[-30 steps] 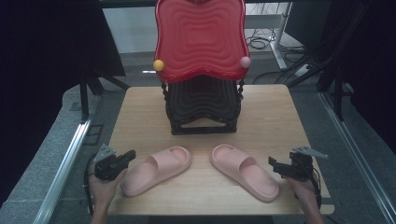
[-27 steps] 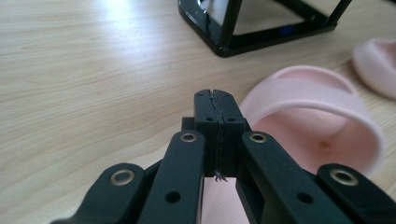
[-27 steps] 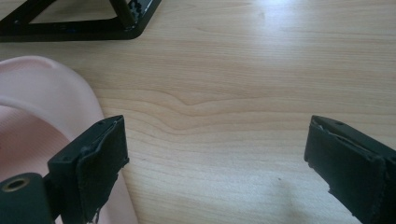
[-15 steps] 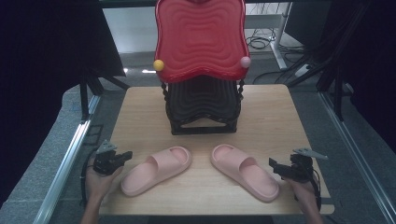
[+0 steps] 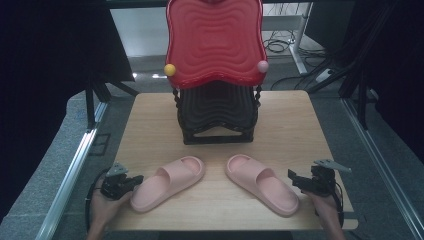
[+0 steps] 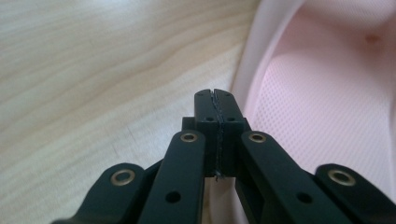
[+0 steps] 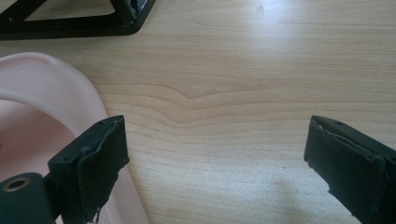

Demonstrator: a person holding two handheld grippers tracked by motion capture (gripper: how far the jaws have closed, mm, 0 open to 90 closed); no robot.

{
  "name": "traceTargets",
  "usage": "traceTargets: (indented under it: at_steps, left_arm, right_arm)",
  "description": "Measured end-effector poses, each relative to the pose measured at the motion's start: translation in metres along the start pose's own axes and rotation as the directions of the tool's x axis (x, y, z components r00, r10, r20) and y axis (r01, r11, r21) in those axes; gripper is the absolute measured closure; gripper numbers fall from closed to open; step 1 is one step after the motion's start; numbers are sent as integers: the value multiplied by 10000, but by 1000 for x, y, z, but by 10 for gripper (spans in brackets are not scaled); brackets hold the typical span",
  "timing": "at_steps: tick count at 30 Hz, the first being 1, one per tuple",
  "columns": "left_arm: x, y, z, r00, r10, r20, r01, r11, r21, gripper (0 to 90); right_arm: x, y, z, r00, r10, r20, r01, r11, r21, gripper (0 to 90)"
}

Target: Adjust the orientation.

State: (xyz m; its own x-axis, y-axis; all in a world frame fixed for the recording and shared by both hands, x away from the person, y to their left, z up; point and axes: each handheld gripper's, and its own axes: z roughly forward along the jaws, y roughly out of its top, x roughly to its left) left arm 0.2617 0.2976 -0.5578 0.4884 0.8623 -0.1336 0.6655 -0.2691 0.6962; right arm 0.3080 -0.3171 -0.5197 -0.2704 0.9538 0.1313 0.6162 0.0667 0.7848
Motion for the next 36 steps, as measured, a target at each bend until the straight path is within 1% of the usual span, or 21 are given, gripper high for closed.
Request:
traceTargets:
  at_steps: [3,7,12,14,16,18,19,21,22,24,25,26,27,28,29,30,32,33,34,35,36]
  left_arm:
    - [-5,-4,-3,9998,127,139,-128,9999,58,898]
    - [-15,-8,-7,9986,368,372,-376,9991,189,899]
    - [-33,-16,-11,9930,921,740,-955,9944,451,898]
    - [-40,-18,-11,9899,1064,942,-1116,9924,522,898]
    - [-47,-20,-10,9875,1098,1132,-1163,9918,524,897]
    - [-54,-21,-8,9844,1147,1335,-1224,9912,507,897]
    - [-61,-21,-7,9802,1264,1524,-1355,9895,508,897]
    - [-68,-20,-5,9763,1349,1694,-1451,9882,497,897]
    - [-68,-20,-5,9763,1349,1694,-1451,9882,497,896]
    - [-75,-19,-3,9722,1437,1851,-1550,9867,482,896]
    - [-80,-18,0,9683,1491,2006,-1613,9858,460,896]
    - [-80,-18,0,9683,1491,2006,-1613,9858,460,896]
    - [-86,-17,2,9645,1544,2143,-1675,9849,441,896]
    - [-88,-16,4,9629,1578,2189,-1715,9842,445,896]
    - [-88,-16,4,9629,1578,2189,-1715,9842,445,896]
    - [-93,-14,6,9601,1631,2273,-1770,9833,420,896]
    - [-98,-12,9,9565,1665,2397,-1810,9827,393,896]
    - [-98,-12,9,9565,1665,2397,-1810,9827,393,896]
    - [-103,-10,12,9526,1732,2501,-1876,9816,350,896]
    - [-103,-10,12,9526,1732,2501,-1876,9816,350,896]
    - [-108,-7,16,9485,1815,2595,-1966,9799,335,895]
  right_arm:
    - [1,0,-1,10000,-5,16,5,10000,-30,61]
    - [1,0,-2,10000,-10,16,10,10000,-50,61]
    - [1,1,-3,10000,11,9,-11,10000,-75,61]
    - [2,1,-4,10000,36,14,-36,9999,-100,61]
    - [2,0,-3,10000,2,26,-2,10000,-82,61]
    - [3,0,-3,10000,12,25,-11,10000,-77,61]
    - [3,0,-3,10000,-8,24,8,10000,-62,61]
    - [3,0,-3,10000,-6,20,6,10000,-77,61]
    - [2,1,-4,10000,11,25,-11,10000,-83,61]
    - [2,1,-4,10000,23,49,-22,10000,-96,61]
    - [1,1,-4,10000,26,47,-26,10000,-87,61]
    - [1,1,-4,10000,26,47,-26,10000,-87,61]
    - [1,1,-5,10000,34,54,-34,9999,-108,61]
    - [1,1,-5,10000,45,52,-44,9999,-112,61]
    - [1,1,-5,10000,45,52,-44,9999,-112,61]
    - [1,1,-5,10000,36,42,-36,9999,-113,61]
    - [0,1,-5,10000,67,62,-67,9999,-122,61]
    - [0,0,-5,10000,72,69,-71,9999,-114,61]
    - [0,0,-5,9999,75,88,-74,9999,-104,61]
    - [0,0,-5,9999,75,88,-74,9999,-104,61]
    - [0,0,-5,9999,69,92,-68,9999,-101,61]
